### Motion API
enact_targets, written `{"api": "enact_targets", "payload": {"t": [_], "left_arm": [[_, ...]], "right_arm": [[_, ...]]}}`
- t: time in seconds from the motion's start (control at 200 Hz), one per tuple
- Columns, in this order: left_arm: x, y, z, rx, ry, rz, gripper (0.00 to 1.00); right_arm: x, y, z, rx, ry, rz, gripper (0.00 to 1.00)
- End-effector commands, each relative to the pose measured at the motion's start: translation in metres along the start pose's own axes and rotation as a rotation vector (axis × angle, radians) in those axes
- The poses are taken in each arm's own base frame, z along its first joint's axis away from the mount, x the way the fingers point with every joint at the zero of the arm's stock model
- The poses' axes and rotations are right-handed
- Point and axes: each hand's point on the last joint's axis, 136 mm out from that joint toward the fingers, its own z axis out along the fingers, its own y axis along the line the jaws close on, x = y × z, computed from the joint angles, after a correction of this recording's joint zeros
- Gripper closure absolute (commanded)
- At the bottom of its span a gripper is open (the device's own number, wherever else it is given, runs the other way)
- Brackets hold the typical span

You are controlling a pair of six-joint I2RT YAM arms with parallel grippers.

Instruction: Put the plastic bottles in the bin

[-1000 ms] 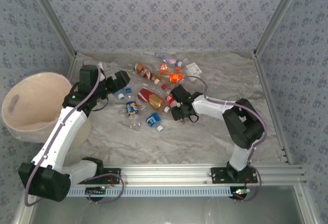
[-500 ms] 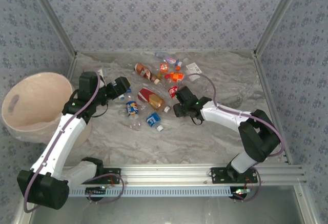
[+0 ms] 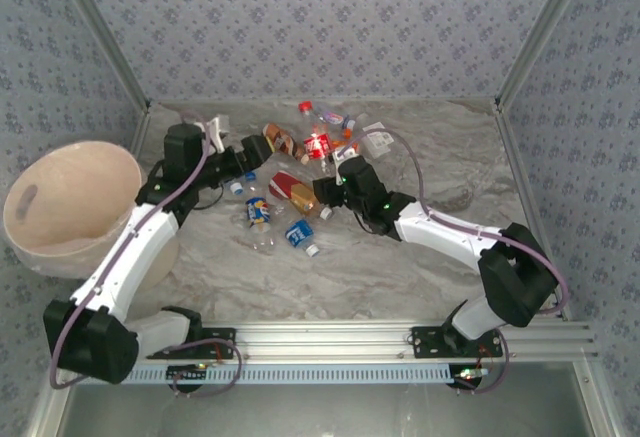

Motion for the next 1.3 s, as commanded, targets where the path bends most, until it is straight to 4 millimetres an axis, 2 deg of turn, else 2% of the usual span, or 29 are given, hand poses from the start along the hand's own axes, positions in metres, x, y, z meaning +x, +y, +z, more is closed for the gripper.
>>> {"api": "enact_targets", "payload": {"t": [0.0, 0.12, 0.25, 0.37, 0.65, 0.854, 1.019, 1.174, 1.294], "left_arm": [[-0.01, -0.042, 0.008, 0.142, 0.015, 0.055, 0.02], [-0.008, -0.046, 0.03, 0.16, 0.041, 0.065, 0.02], [-0.018, -0.071, 0.047, 0.273, 0.033, 0.11, 0.02], [-0.04, -0.048, 0.055, 0.13, -0.075, 0.14, 0.02], [-0.063, -0.042, 0.067, 0.095, -0.105, 0.228, 0.1], [-0.063, -0.032, 0.08, 0.111, -0.067, 0.155, 0.3], [-0.06, -0.037, 0.078, 0.138, -0.051, 0.16, 0.44], [-0.053, -0.037, 0.074, 0.147, -0.033, 0.17, 0.52], [-0.053, -0.038, 0.07, 0.147, -0.038, 0.18, 0.57]], "right_arm": [[-0.031, 0.028, -0.01, -0.13, -0.112, -0.004, 0.63], [-0.034, 0.042, -0.012, -0.207, -0.118, 0.001, 0.62], [-0.033, 0.062, -0.009, -0.318, -0.095, 0.022, 0.62], [-0.035, 0.071, -0.011, -0.365, -0.106, 0.02, 0.61], [-0.028, 0.083, -0.006, -0.417, -0.06, -0.056, 0.6], [-0.029, 0.09, -0.001, -0.451, -0.066, -0.045, 0.6], [-0.026, 0.094, 0.002, -0.476, -0.05, -0.042, 0.6], [-0.028, 0.097, 0.0, -0.496, -0.056, -0.031, 0.58], [-0.031, 0.098, -0.002, -0.52, -0.071, -0.033, 0.53]]}}
